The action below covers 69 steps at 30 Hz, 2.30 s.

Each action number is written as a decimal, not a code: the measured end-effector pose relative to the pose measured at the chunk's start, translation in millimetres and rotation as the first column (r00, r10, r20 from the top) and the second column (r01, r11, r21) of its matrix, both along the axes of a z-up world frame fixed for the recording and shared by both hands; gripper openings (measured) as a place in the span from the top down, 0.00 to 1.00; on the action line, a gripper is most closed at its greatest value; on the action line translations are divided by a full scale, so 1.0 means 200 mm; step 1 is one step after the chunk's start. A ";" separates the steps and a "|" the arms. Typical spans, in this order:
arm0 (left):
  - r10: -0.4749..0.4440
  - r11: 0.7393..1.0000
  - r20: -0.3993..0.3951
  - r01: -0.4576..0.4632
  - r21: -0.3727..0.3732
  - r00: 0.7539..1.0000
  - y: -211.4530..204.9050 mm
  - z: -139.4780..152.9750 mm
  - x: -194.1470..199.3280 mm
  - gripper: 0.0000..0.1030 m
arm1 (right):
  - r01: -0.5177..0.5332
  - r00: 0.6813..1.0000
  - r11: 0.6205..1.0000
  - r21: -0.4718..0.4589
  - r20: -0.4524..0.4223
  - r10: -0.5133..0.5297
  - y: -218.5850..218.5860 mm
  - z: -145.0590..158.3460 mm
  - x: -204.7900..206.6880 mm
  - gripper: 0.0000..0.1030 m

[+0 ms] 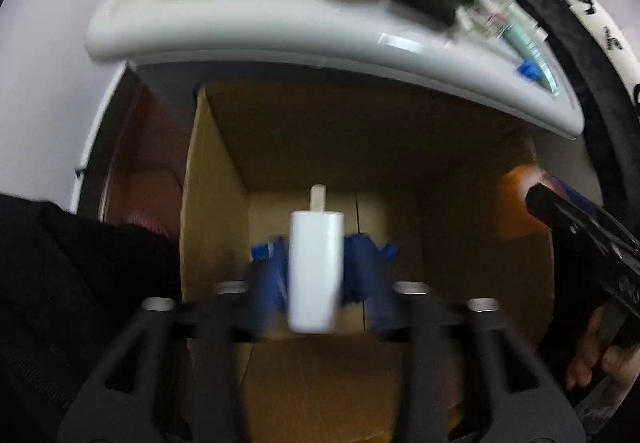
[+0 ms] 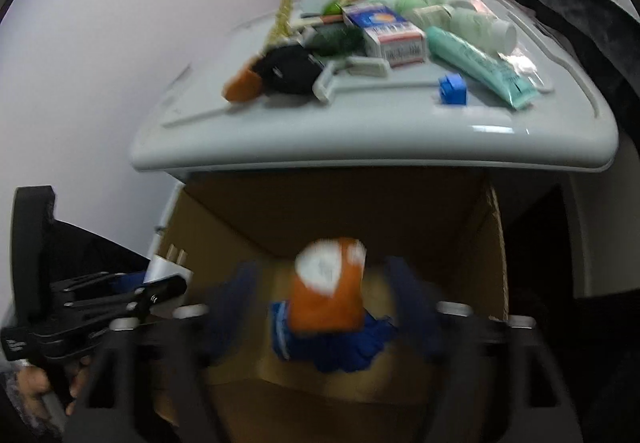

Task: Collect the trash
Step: 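Release the white charger into the cardboard box with the left gripper, then grasp the black sock with the right gripper while the left gripper takes the orange sock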

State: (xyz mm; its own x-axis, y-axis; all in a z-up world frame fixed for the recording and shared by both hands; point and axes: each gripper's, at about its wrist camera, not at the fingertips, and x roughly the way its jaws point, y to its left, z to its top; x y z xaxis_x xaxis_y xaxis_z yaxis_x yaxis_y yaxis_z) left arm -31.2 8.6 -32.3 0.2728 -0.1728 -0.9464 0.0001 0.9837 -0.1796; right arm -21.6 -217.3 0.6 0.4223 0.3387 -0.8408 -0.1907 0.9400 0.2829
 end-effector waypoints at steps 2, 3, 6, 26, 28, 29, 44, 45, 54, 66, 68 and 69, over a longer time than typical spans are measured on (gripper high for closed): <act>0.017 1.000 -0.014 -0.017 -0.001 1.000 0.03 -0.02 -0.01 0.32 | 0.002 1.000 1.000 0.002 0.006 -0.002 0.00 0.00 0.00 0.27; 0.018 1.000 -0.013 -0.018 -0.004 1.000 0.03 -0.02 -0.01 0.32 | 0.009 1.000 1.000 0.012 0.019 -0.009 0.00 0.02 0.01 0.27; 0.012 1.000 -0.003 -0.012 -0.003 1.000 0.01 -0.02 -0.01 0.32 | 0.001 0.998 0.999 0.033 0.068 -0.003 0.00 0.07 0.03 0.32; 0.027 0.995 0.002 -0.027 -0.099 1.000 0.06 -0.02 0.02 0.32 | -0.238 0.943 0.927 -0.291 0.159 0.292 0.49 0.05 0.82 0.79; 0.030 0.995 0.014 -0.029 -0.099 0.999 0.07 0.00 0.02 0.32 | -0.216 0.954 0.947 -0.238 0.155 0.256 0.45 0.10 0.82 0.81; 0.032 0.995 0.017 -0.030 -0.099 0.999 0.07 0.00 0.02 0.32 | -0.207 0.957 0.955 -0.211 0.162 0.243 0.42 0.13 0.81 0.81; -0.035 0.999 0.247 0.031 0.017 0.968 -0.11 0.28 0.47 0.28 | 0.097 0.962 0.972 0.213 0.230 -0.147 -0.32 0.37 0.36 0.80; -0.035 0.999 0.261 0.033 0.015 0.965 -0.13 0.28 0.56 0.27 | 0.105 0.961 0.968 0.227 0.226 -0.158 -0.33 0.37 0.37 0.80; -0.035 0.996 0.279 0.009 0.094 0.960 -0.19 0.14 0.93 0.28 | 0.088 0.968 0.967 0.237 0.209 -0.139 -0.33 0.34 0.40 0.79; -0.031 0.990 0.363 -0.021 0.139 0.931 -0.18 0.36 0.66 0.73 | 0.064 0.969 0.990 0.128 0.229 -0.092 -0.22 0.29 0.38 0.79; -0.036 0.991 0.369 -0.014 0.132 0.929 -0.18 0.46 0.51 0.73 | 0.056 0.966 0.992 0.117 0.244 -0.083 -0.20 0.30 0.34 0.79; -0.046 0.990 0.377 -0.007 0.138 0.925 -0.19 0.50 0.44 0.73 | 0.053 0.964 0.991 0.119 0.251 -0.082 -0.19 0.31 0.30 0.79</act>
